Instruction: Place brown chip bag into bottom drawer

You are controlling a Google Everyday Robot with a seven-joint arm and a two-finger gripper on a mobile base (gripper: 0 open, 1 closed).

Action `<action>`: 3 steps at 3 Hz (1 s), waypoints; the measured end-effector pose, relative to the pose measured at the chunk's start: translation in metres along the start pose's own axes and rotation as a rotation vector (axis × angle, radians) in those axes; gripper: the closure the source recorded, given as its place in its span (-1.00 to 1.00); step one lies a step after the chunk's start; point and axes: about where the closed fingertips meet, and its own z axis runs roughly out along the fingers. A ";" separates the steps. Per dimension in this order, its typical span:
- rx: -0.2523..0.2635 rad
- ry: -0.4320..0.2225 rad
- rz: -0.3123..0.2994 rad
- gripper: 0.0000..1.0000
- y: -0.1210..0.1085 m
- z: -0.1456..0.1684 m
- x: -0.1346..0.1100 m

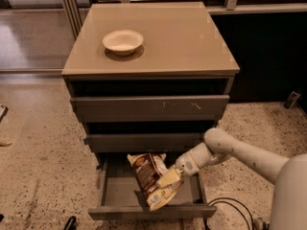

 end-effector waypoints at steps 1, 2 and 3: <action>0.043 0.026 0.127 1.00 -0.060 0.046 0.019; 0.138 0.021 0.254 1.00 -0.114 0.071 0.026; 0.242 -0.049 0.363 1.00 -0.154 0.080 0.031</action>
Offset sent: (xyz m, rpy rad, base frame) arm 0.0713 0.0278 -0.1941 -0.3134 0.2083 -0.3345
